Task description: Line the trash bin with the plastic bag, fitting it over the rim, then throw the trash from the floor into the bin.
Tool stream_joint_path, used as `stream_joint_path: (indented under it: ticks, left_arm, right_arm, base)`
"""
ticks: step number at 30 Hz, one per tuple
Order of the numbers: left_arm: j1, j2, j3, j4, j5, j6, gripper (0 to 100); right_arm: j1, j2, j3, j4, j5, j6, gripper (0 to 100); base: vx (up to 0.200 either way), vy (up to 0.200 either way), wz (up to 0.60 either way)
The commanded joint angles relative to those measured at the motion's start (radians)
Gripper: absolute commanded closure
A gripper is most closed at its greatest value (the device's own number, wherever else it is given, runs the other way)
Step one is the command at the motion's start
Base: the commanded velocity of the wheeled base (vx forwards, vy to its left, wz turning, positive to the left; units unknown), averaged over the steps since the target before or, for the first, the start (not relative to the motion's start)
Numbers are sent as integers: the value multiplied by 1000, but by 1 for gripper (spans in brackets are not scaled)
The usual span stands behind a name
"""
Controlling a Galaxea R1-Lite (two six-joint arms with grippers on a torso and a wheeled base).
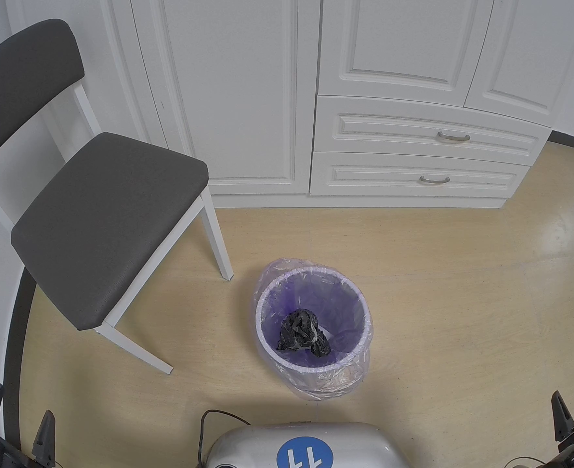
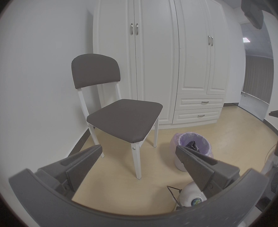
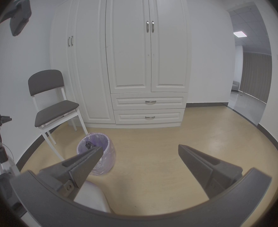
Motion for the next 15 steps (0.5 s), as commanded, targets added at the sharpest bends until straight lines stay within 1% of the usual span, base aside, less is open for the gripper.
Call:
stream_joint_path:
  ticks: [1, 3, 5, 9, 11, 15]
  left_arm:
    - [1, -16, 18, 0, -4, 4, 0]
    - [1, -16, 18, 0, -4, -1, 0]
    - [-1, -16, 18, 0, -1, -27, 0]
    - [-1, -16, 18, 0, 3, -36, 0]
    - [-1, -16, 18, 0, 3, -31, 0]
    - [-1, -16, 18, 0, 0, -18, 0]
  right_arm:
    - [-1, -16, 16, 1, 4, -13, 0]
    - [0, -15, 16, 1, 4, -16, 0]
    - [0, -15, 18, 1, 4, -7, 0]
    - [0, -16, 18, -1, 1, 25, 0]
    - [2, -16, 18, 1, 3, 21, 0]
    - [0, -15, 16, 1, 9, -24, 0]
  base:
    - [0, 0, 0]
    - [0, 0, 0]
    - [0, 0, 0]
    - [0, 0, 0]
    - [0, 0, 0]
    - [0, 0, 0]
